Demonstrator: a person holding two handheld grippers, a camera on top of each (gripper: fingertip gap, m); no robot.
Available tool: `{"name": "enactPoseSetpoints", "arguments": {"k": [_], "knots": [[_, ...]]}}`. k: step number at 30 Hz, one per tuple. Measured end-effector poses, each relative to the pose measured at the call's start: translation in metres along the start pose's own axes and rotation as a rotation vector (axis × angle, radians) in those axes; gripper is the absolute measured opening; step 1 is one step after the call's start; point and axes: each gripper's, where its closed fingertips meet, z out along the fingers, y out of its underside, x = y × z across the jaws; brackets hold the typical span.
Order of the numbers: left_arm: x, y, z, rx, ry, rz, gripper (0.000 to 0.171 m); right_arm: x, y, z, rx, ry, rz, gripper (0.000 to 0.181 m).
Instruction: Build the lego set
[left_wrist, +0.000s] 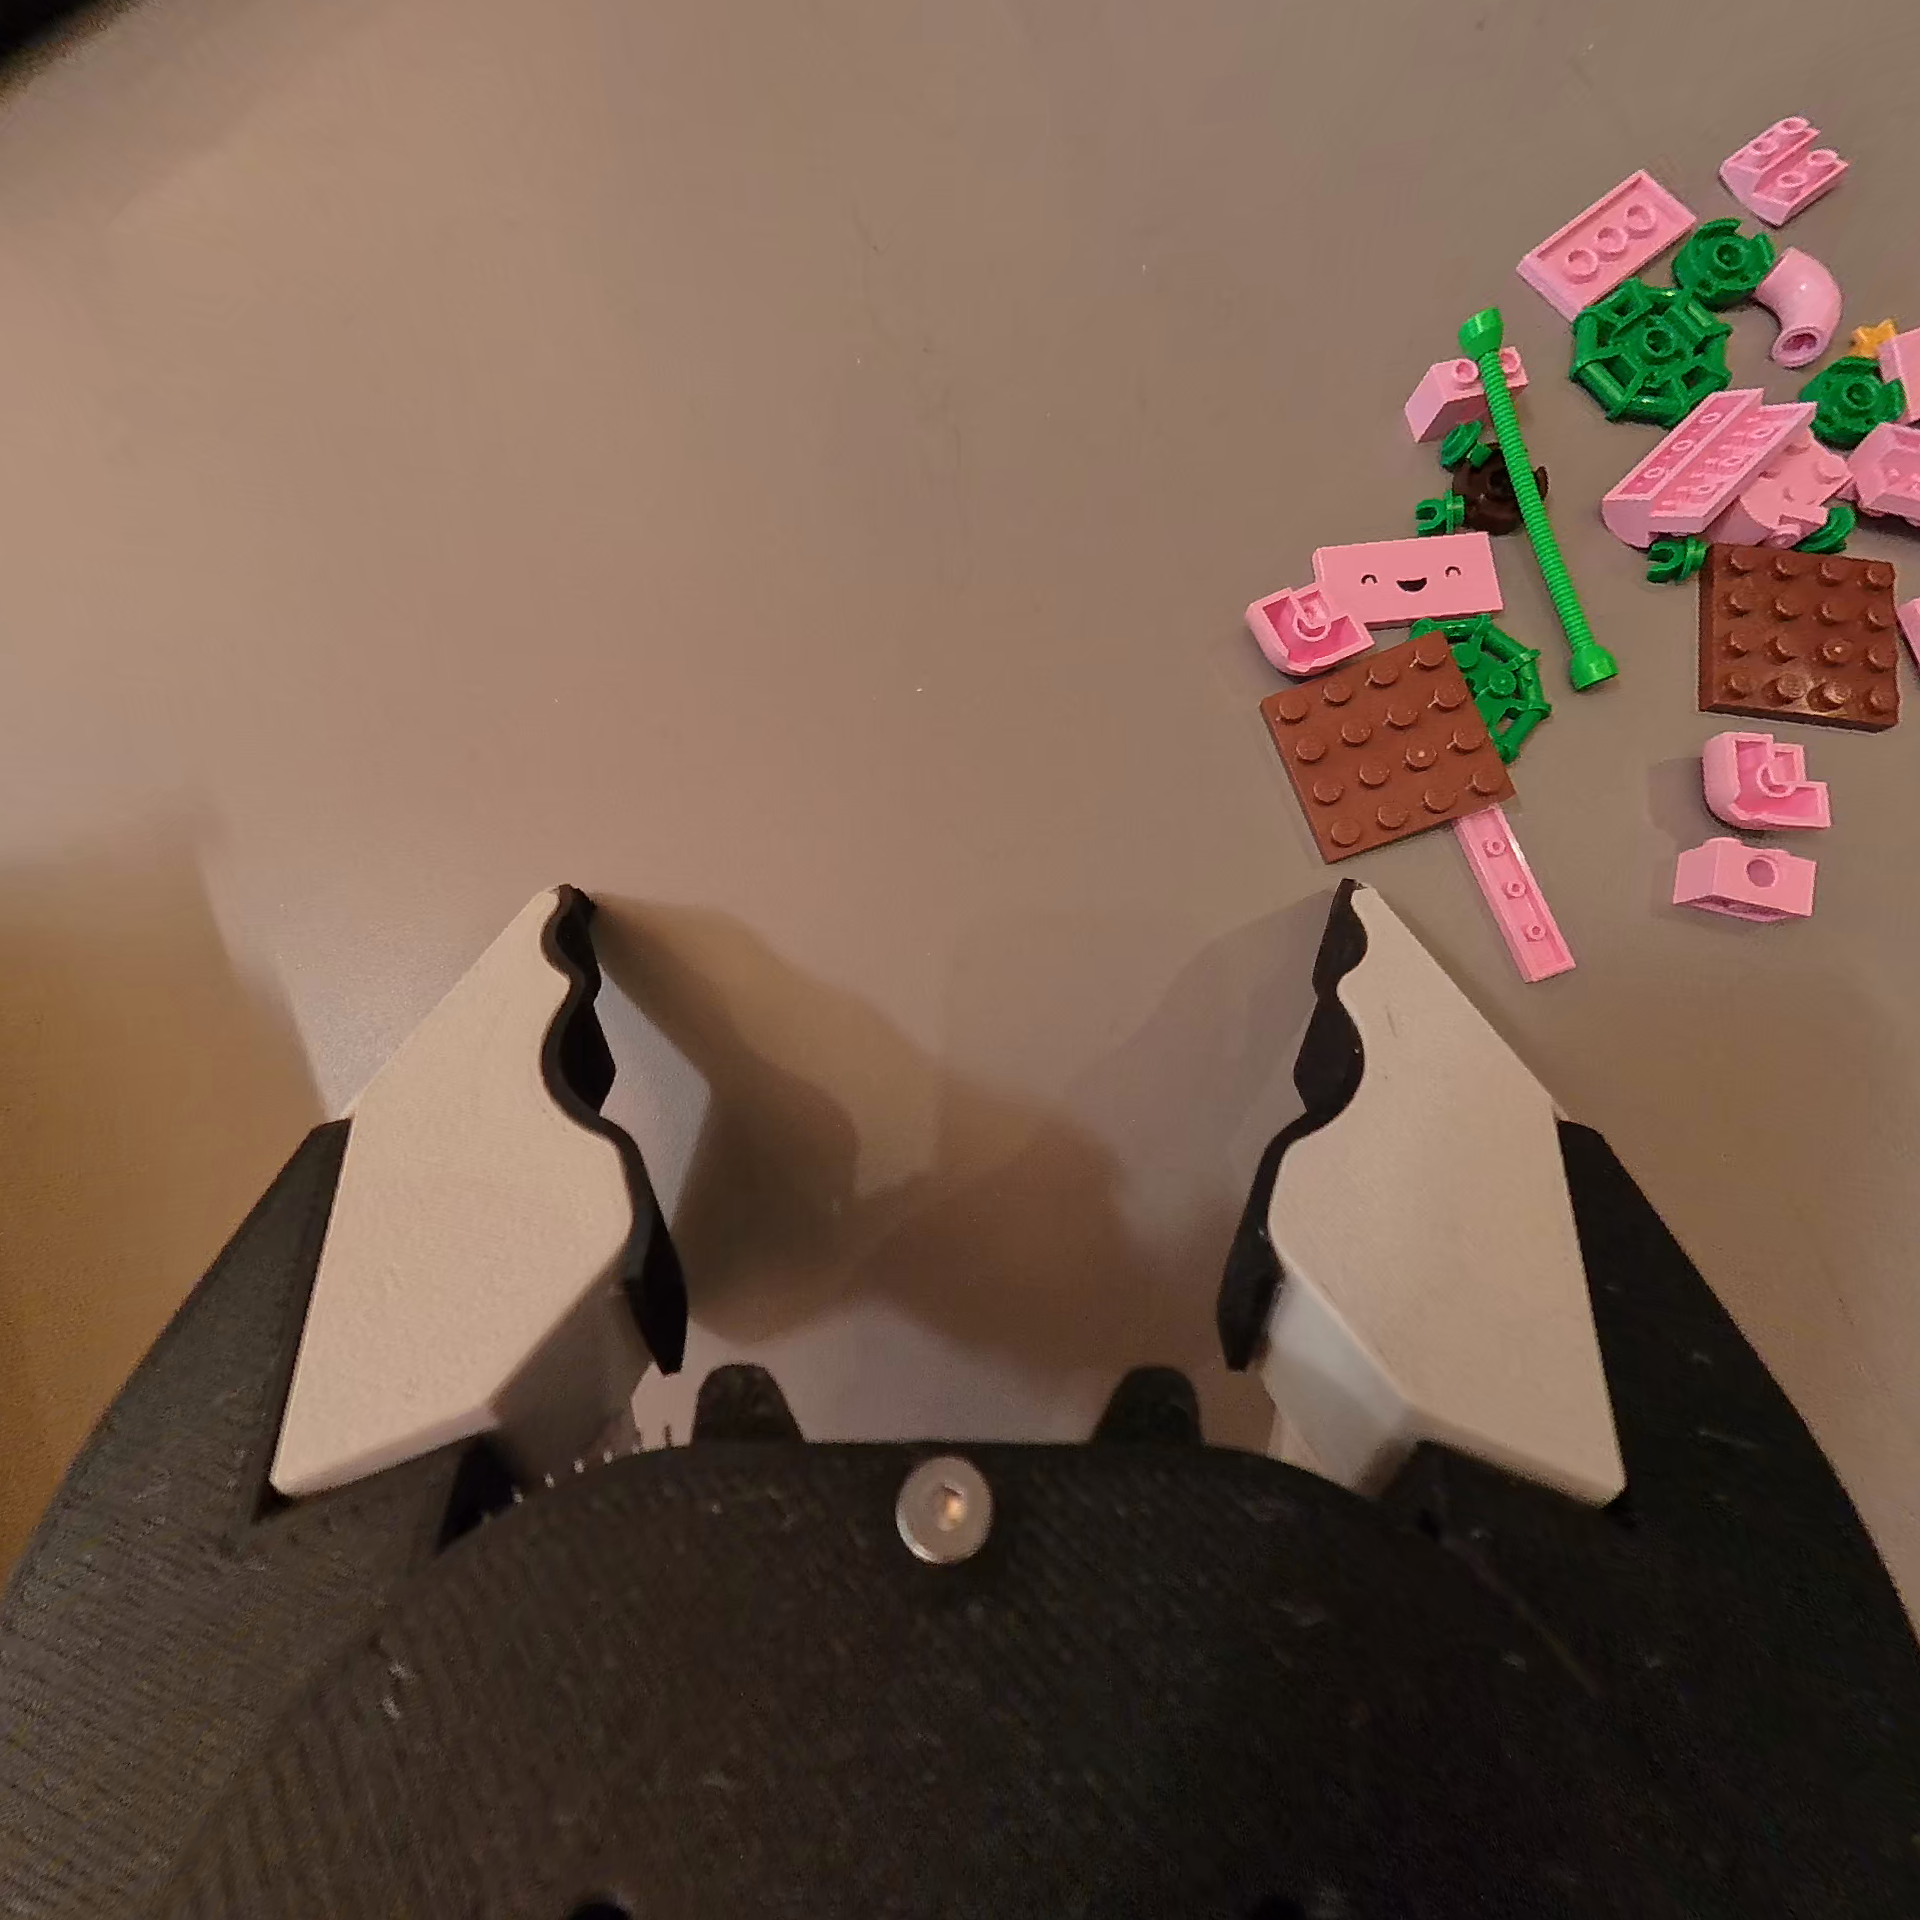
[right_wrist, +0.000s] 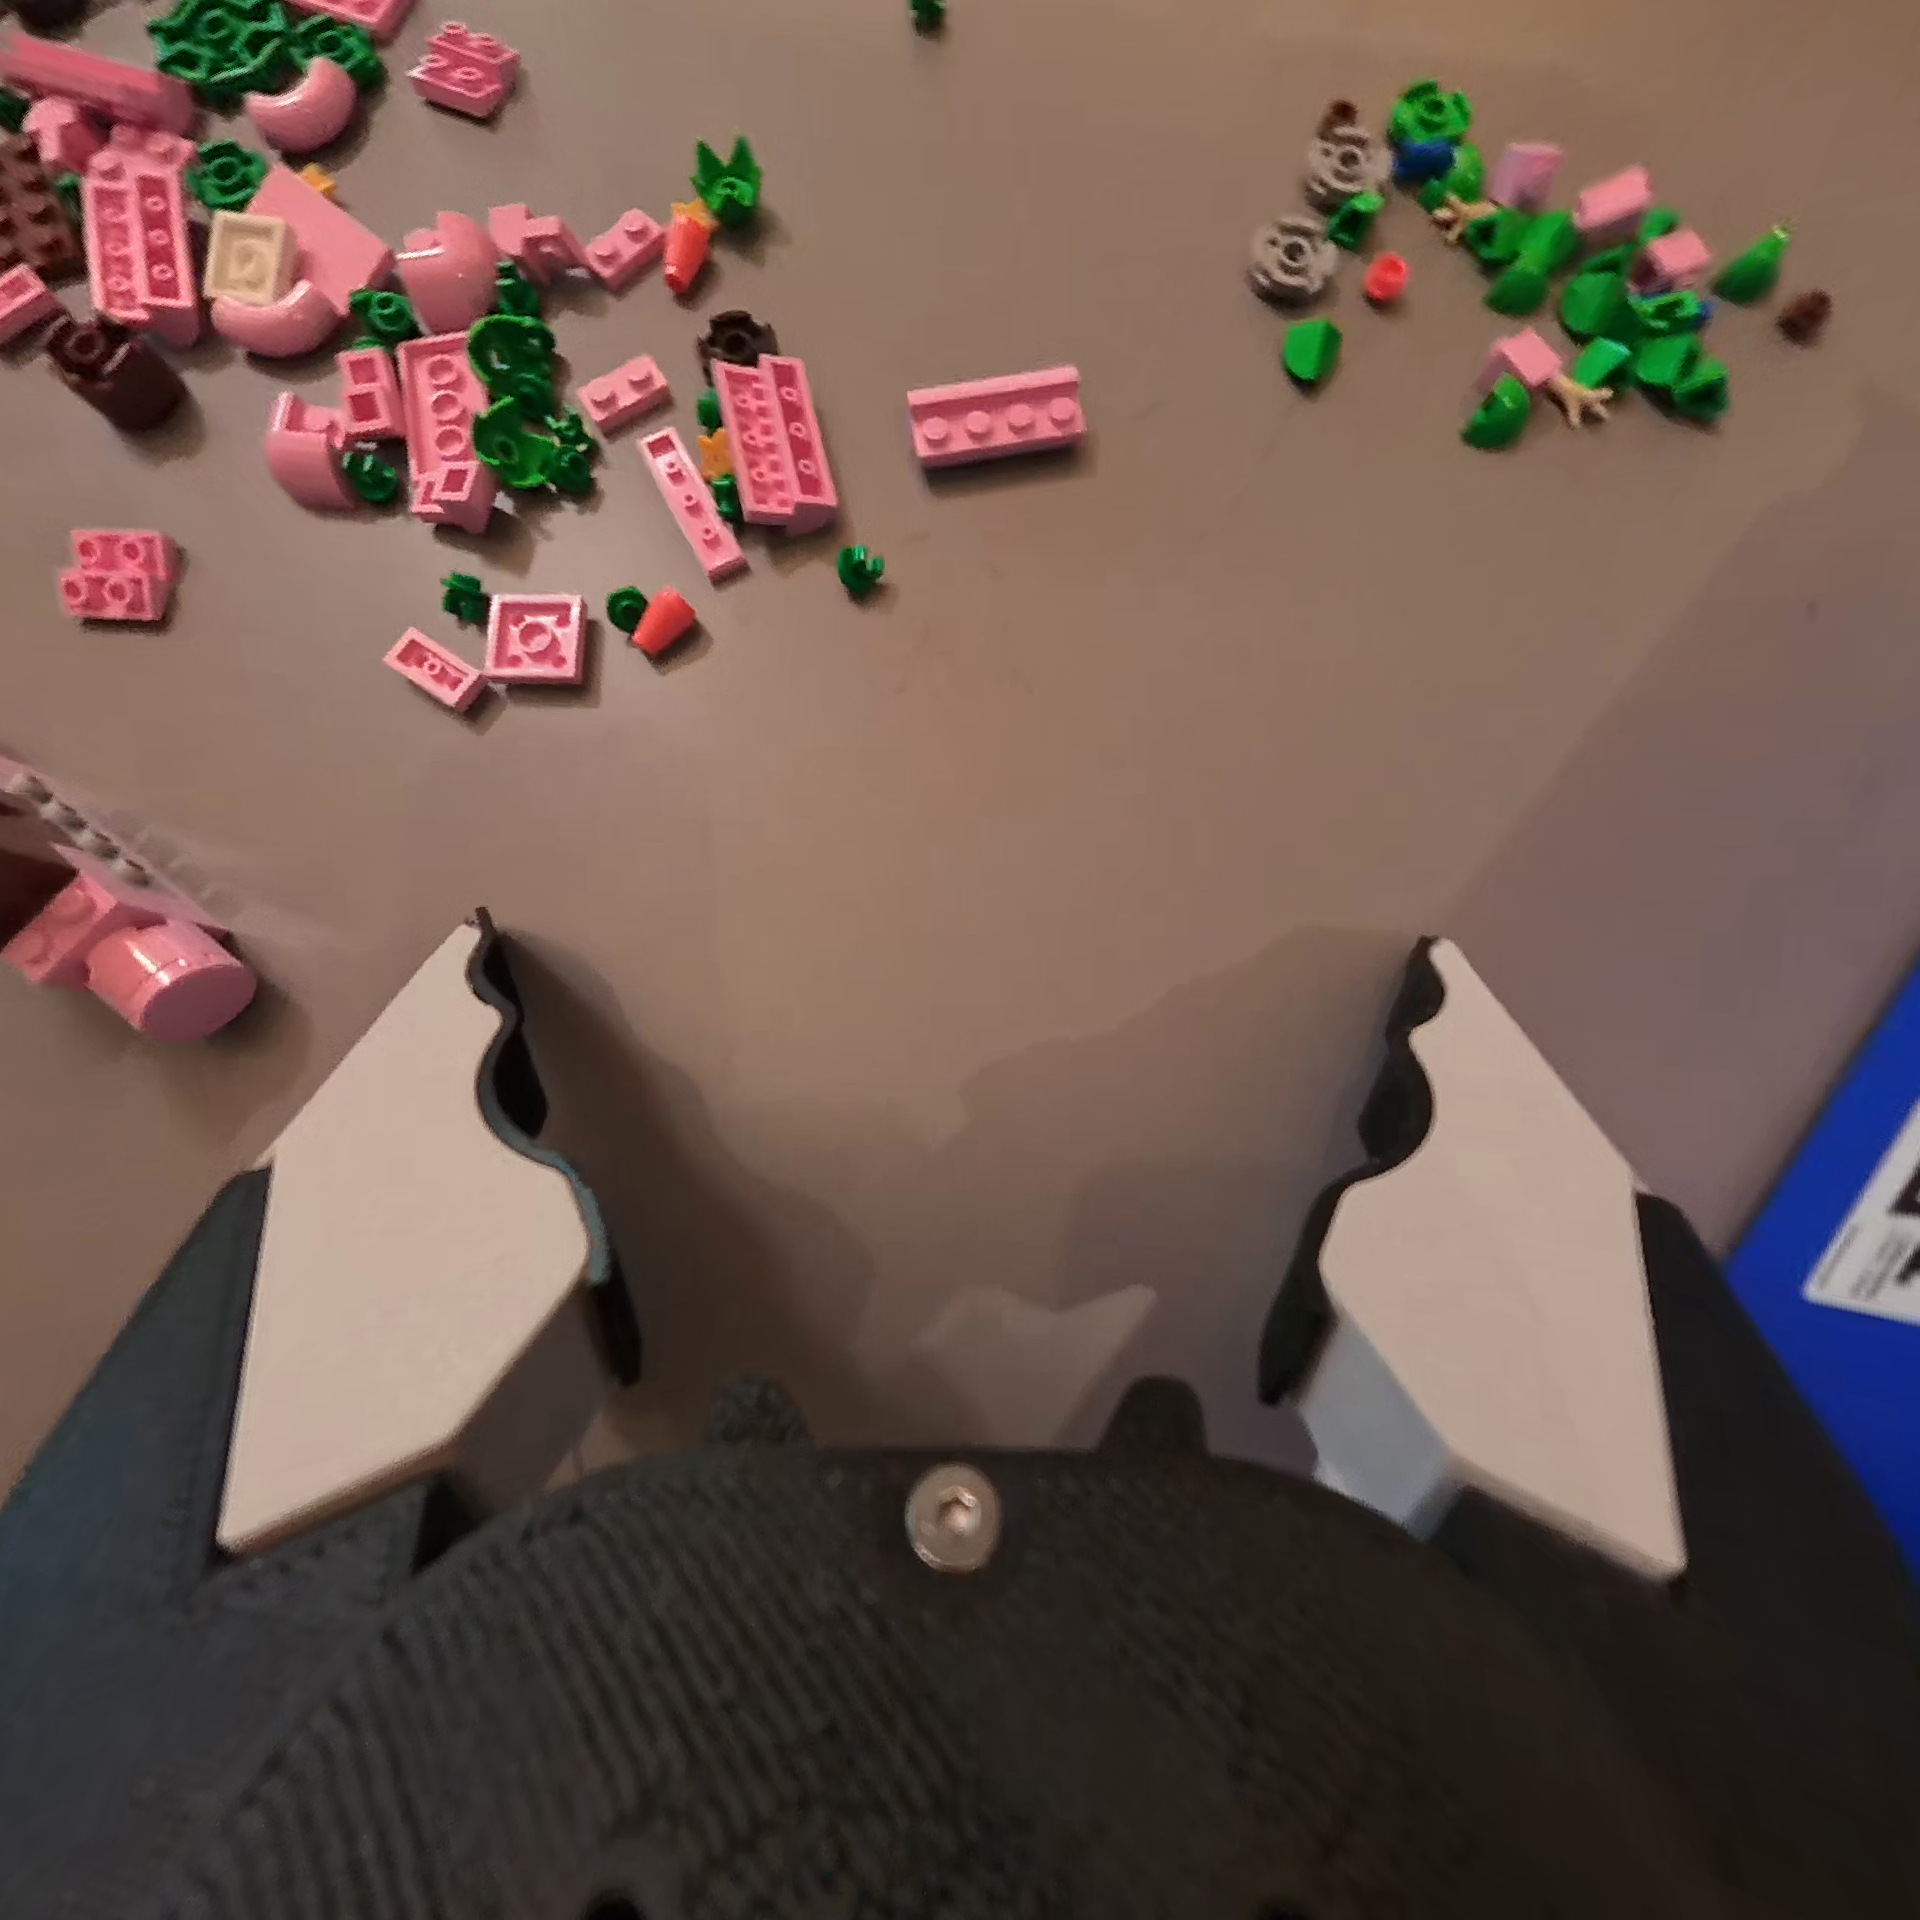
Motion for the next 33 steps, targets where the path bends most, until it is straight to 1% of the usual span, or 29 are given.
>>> {"name": "enactPoseSetpoints", "arguments": {"k": [7, 9, 10, 11, 12, 13, 14, 15, 16, 18, 20, 22, 23, 24, 26, 27, 28, 29, 31, 32, 33], "knots": [[0.000, 0.000, 0.000, -0.002, 0.007, 0.005, 0.138, -0.001, -0.001, 0.001, 0.001, -0.006, -0.006, 0.159], [0.000, -0.005, 0.005, -0.006, 0.048, 0.048, 0.138, 0.000, -0.004, 0.004, 0.001, -0.009, -0.009, 0.159], [-0.004, -0.007, 0.006, -0.021, 0.040, 0.031, 0.136, 0.000, -0.005, 0.005, 0.000, -0.008, -0.009, 0.159], [-0.007, -0.007, 0.003, -0.037, 0.028, 0.019, 0.122, 0.000, -0.006, 0.005, 0.002, -0.009, -0.009, 0.159], [-0.003, -0.011, -0.004, -0.014, 0.043, 0.032, 0.095, -0.001, -0.008, 0.007, 0.004, -0.018, -0.019, 0.158], [0.005, -0.023, -0.015, 0.060, 0.073, 0.063, 0.063, -0.003, -0.011, 0.007, 0.012, -0.033, -0.033, 0.151], [0.012, -0.040, -0.028, 0.155, 0.077, 0.089, 0.052, -0.006, -0.015, 0.005, 0.019, -0.051, -0.050, 0.130], [0.018, -0.057, -0.041, 0.239, 0.067, 0.108, 0.051, -0.011, -0.019, 0.000, 0.017, -0.083, -0.075, 0.087], [0.024, -0.072, -0.053, 0.301, 0.052, 0.127, 0.048, -0.019, -0.027, -0.007, 0.029, -0.126, -0.106, 0.061], [0.035, -0.096, -0.066, 0.349, 0.021, 0.165, 0.047, -0.028, -0.056, -0.023, 0.116, -0.141, -0.179, 0.063], [0.059, -0.114, -0.068, 0.351, 0.085, 0.209, 0.044, -0.036, -0.091, -0.044, 0.213, -0.123, -0.289, 0.058], [0.088, -0.130, -0.065, 0.353, 0.195, 0.233, 0.042, -0.036, -0.131, -0.061, 0.328, -0.024, -0.403, 0.063], [0.102, -0.138, -0.063, 0.359, 0.247, 0.241, 0.042, -0.031, -0.152, -0.068, 0.410, 0.070, -0.440, 0.071], [0.115, -0.146, -0.061, 0.365, 0.296, 0.250, 0.042, -0.026, -0.172, -0.077, 0.510, 0.172, -0.469, 0.065], [0.133, -0.158, -0.050, 0.366, 0.362, 0.270, 0.042, -0.025, -0.200, -0.087, 0.688, 0.291, -0.550, 0.020], [0.140, -0.160, -0.041, 0.354, 0.384, 0.284, 0.043, -0.028, -0.205, -0.082, 0.731, 0.302, -0.568, 0.009], [0.146, -0.159, -0.030, 0.337, 0.400, 0.296, 0.043, -0.030, -0.204, -0.071, 0.731, 0.282, -0.561, 0.013], [0.151, -0.157, -0.019, 0.317, 0.418, 0.307, 0.043, -0.033, -0.197, -0.053, 0.694, 0.232, -0.528, 0.020], [0.160, -0.146, 0.001, 0.292, 0.443, 0.330, 0.043, -0.037, -0.175, -0.016, 0.604, 0.114, -0.421, 0.032], [0.162, -0.141, 0.009, 0.298, 0.437, 0.343, 0.043, -0.037, -0.162, -0.002, 0.550, 0.079, -0.394, 0.037], [0.163, -0.136, 0.014, 0.315, 0.424, 0.358, 0.042, -0.035, -0.153, 0.007, 0.505, 0.073, -0.398, 0.039]]}}
